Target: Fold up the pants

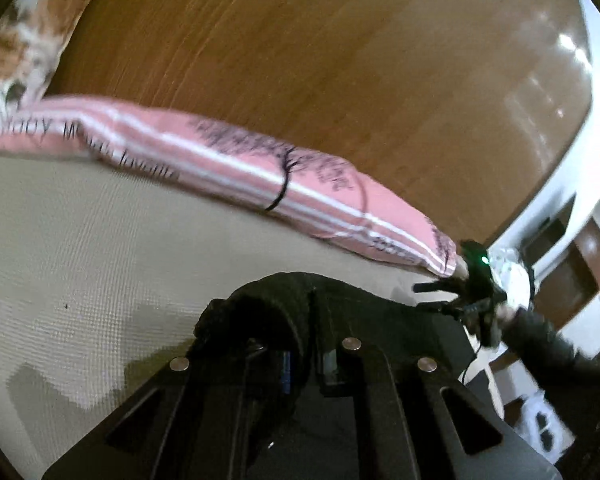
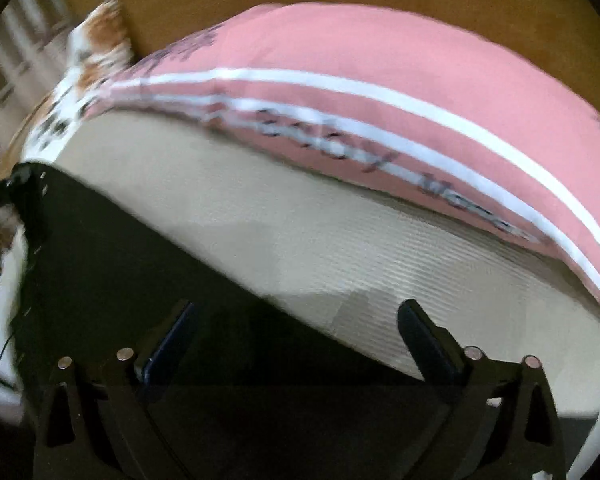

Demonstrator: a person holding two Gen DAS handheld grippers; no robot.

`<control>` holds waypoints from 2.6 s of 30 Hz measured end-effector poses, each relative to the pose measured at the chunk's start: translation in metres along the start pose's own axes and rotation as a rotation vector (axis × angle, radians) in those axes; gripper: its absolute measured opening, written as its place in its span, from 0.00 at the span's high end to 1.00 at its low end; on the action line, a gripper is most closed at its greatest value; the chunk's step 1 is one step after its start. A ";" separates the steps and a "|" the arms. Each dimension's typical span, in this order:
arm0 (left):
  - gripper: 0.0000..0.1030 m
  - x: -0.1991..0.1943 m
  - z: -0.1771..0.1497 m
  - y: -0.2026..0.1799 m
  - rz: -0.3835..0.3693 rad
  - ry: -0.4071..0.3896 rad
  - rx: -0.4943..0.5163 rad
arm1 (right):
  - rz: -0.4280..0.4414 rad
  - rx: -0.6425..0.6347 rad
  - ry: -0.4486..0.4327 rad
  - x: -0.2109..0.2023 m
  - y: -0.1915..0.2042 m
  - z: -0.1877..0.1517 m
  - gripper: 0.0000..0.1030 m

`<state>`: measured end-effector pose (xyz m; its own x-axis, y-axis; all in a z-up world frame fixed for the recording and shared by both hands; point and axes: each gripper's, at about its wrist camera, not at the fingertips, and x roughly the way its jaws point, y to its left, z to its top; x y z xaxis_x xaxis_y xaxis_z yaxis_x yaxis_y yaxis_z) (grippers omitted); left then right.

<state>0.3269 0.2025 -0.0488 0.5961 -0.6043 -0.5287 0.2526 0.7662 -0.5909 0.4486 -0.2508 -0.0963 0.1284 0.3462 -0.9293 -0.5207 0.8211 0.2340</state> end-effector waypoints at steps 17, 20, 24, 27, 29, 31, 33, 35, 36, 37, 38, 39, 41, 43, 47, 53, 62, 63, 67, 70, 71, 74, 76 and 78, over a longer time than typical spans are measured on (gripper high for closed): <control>0.92 -0.015 -0.003 -0.018 0.016 -0.004 0.024 | 0.164 -0.287 0.217 0.031 0.013 0.006 0.48; 0.92 -0.014 -0.002 -0.019 0.030 0.000 0.027 | 0.130 -0.259 0.211 0.025 0.005 -0.002 0.70; 0.92 -0.011 -0.003 -0.024 0.110 0.002 0.059 | 0.016 -0.233 0.144 0.007 0.019 -0.016 0.89; 0.92 -0.016 -0.008 -0.033 0.151 0.003 0.103 | -0.106 -0.222 0.058 -0.016 0.046 -0.030 0.90; 0.92 -0.026 -0.012 -0.038 0.141 -0.003 0.115 | -0.181 -0.202 0.008 -0.037 0.062 -0.043 0.90; 0.92 -0.041 -0.020 -0.045 0.130 -0.009 0.126 | -0.244 -0.173 -0.035 -0.059 0.078 -0.060 0.91; 0.92 -0.056 -0.030 -0.053 0.121 -0.013 0.137 | -0.277 -0.159 -0.067 -0.077 0.096 -0.077 0.91; 0.92 -0.072 -0.043 -0.062 0.114 -0.015 0.154 | -0.307 -0.139 -0.092 -0.100 0.107 -0.099 0.91; 0.92 -0.081 -0.052 -0.067 0.109 -0.017 0.166 | -0.314 -0.130 -0.101 -0.109 0.113 -0.107 0.91; 0.92 -0.088 -0.060 -0.070 0.100 -0.015 0.167 | -0.325 -0.119 -0.113 -0.121 0.120 -0.121 0.91; 0.92 -0.097 -0.072 -0.071 0.087 -0.007 0.166 | -0.331 -0.112 -0.122 -0.127 0.127 -0.131 0.91; 0.92 -0.103 -0.080 -0.073 0.082 0.000 0.167 | -0.334 -0.101 -0.128 -0.132 0.128 -0.142 0.91; 0.92 -0.112 -0.102 -0.078 0.083 0.028 0.178 | -0.322 -0.051 -0.138 -0.137 0.139 -0.169 0.91; 0.92 -0.117 -0.119 -0.082 0.093 0.054 0.186 | -0.306 -0.011 -0.132 -0.135 0.150 -0.199 0.91; 0.91 -0.121 -0.157 -0.085 0.122 0.128 0.222 | -0.290 0.059 -0.102 -0.117 0.164 -0.240 0.91; 0.89 -0.102 -0.213 -0.083 0.242 0.293 0.306 | -0.289 0.165 -0.063 -0.084 0.166 -0.268 0.91; 0.75 -0.107 -0.225 -0.092 0.335 0.324 0.276 | -0.294 0.235 -0.121 -0.098 0.181 -0.277 0.60; 0.71 -0.110 -0.225 -0.093 0.344 0.333 0.266 | -0.294 0.236 -0.134 -0.104 0.185 -0.279 0.58; 0.32 -0.130 -0.226 -0.085 0.414 0.309 0.184 | -0.217 0.320 -0.203 -0.135 0.193 -0.297 0.58; 0.32 -0.151 -0.229 -0.076 0.425 0.280 0.076 | -0.158 0.392 -0.233 -0.145 0.194 -0.311 0.57; 0.32 -0.159 -0.230 -0.073 0.394 0.264 0.014 | -0.148 0.414 -0.235 -0.146 0.193 -0.315 0.57; 0.32 -0.174 -0.237 -0.067 0.280 0.221 -0.160 | -0.099 0.495 -0.253 -0.144 0.191 -0.325 0.57; 0.32 -0.173 -0.242 -0.067 0.210 0.208 -0.241 | -0.067 0.542 -0.267 -0.140 0.186 -0.330 0.57; 0.32 -0.164 -0.247 -0.067 0.143 0.197 -0.322 | -0.042 0.606 -0.285 -0.134 0.180 -0.336 0.57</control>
<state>0.0238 0.1964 -0.0730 0.4428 -0.5509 -0.7075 -0.0929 0.7566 -0.6473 0.0540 -0.3019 -0.0260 0.3991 0.3460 -0.8491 0.0449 0.9176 0.3950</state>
